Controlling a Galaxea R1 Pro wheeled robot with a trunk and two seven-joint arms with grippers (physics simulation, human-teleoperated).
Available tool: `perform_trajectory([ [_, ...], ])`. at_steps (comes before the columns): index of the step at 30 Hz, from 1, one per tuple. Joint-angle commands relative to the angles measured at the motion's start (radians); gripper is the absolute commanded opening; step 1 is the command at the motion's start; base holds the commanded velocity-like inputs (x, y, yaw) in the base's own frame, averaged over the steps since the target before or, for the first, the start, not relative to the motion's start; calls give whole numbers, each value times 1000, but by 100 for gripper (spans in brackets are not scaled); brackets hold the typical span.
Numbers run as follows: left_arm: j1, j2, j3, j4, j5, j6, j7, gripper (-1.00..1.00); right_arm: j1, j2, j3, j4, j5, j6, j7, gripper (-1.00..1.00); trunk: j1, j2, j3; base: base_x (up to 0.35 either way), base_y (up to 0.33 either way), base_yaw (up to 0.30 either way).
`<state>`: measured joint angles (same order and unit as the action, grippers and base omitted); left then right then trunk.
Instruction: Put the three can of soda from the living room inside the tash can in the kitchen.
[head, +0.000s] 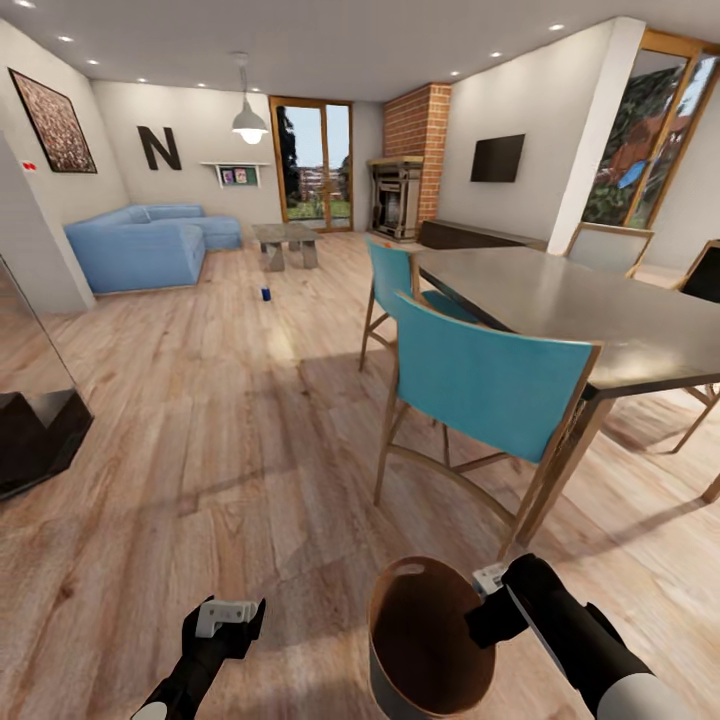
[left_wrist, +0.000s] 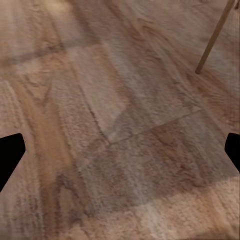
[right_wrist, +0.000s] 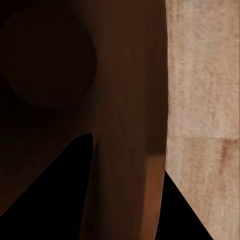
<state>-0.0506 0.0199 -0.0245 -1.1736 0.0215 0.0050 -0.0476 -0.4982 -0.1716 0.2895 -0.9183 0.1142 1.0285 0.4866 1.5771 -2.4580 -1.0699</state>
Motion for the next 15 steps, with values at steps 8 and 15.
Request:
perform_trajectory([
  [8, 3, 0, 0, -8, 0, 0, 0, 100, 0, 0, -3, 0, -32, 5, 10, -100, 0, 0, 0, 178, 190, 8],
  [15, 12, 0, 0, -13, 0, 0, 0, 100, 0, 3, 0, 0, -30, 5, -1, -100, 0, 0, 0, 172, 194, 26],
])
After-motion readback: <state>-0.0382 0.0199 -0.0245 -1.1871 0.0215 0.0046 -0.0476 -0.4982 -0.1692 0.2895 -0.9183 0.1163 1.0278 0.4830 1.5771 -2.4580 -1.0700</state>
